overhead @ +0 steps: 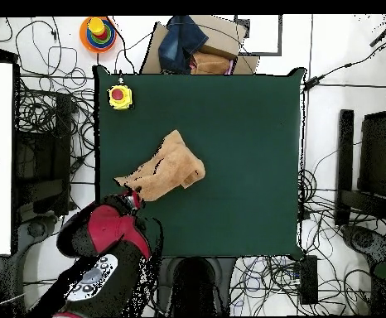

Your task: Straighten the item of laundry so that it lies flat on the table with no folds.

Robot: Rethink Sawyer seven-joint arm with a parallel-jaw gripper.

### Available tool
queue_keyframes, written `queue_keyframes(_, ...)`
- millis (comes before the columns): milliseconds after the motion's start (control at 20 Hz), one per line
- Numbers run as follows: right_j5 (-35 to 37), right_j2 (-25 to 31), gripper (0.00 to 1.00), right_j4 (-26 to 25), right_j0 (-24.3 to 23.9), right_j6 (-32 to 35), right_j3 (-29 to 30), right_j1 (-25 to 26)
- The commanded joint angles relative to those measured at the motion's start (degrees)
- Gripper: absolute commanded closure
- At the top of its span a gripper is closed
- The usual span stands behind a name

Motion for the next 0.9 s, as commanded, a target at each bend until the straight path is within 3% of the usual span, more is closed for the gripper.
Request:
queue_keyframes(50, 3.1, 8.5, 1.00, 0.3, 0.5, 12.0, 5.1, 0.5)
queue_keyframes(350, -0.4, 11.4, 1.00, -0.4, 0.1, 11.8, 3.7, 5.3)
queue_keyframes(600, -3.9, 12.0, 1.00, -0.8, -0.8, 12.7, 4.0, 5.9)
queue_keyframes(650, -3.0, 12.6, 0.00, -0.8, -1.4, 12.5, 4.3, 5.8)
queue_keyframes(900, -3.0, 14.5, 0.00, -1.5, -3.4, 12.2, 5.5, 5.3)
